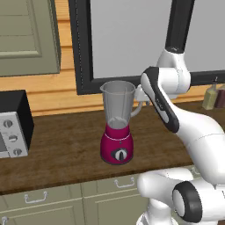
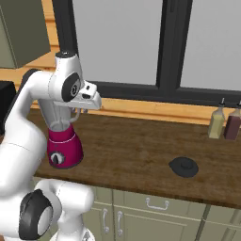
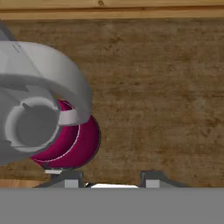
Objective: Close the lid blender by securely placing the lid on top.
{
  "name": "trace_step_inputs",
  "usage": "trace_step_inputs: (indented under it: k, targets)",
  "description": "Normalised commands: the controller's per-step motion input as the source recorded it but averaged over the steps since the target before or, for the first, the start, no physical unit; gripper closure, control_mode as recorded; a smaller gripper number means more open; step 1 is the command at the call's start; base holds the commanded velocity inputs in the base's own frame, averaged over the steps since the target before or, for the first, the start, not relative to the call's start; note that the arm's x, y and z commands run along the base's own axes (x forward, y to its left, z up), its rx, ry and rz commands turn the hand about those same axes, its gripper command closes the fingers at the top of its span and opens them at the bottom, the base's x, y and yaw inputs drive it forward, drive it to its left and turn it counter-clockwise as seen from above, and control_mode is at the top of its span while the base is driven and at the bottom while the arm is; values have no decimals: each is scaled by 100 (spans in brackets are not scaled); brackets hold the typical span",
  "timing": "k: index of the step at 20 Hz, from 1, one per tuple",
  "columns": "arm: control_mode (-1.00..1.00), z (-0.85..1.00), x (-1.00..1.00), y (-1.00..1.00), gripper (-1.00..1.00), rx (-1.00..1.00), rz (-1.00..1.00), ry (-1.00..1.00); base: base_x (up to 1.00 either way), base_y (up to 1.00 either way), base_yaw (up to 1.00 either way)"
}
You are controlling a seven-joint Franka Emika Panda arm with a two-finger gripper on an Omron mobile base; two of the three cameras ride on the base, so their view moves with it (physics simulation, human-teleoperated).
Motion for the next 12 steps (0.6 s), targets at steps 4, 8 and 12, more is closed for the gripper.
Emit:
trace_step_inputs:
  k: [4, 8, 12]
  targets:
    - [-100, -1, -42, -17, -100, 2, -5, -13, 0, 0, 0]
    - [-100, -47, -59, -92, -100, 13, -30, -15, 0, 0, 0]
    - [-100, -44, -38, -100, -100, 18, -37, 0, 0, 0, 0]
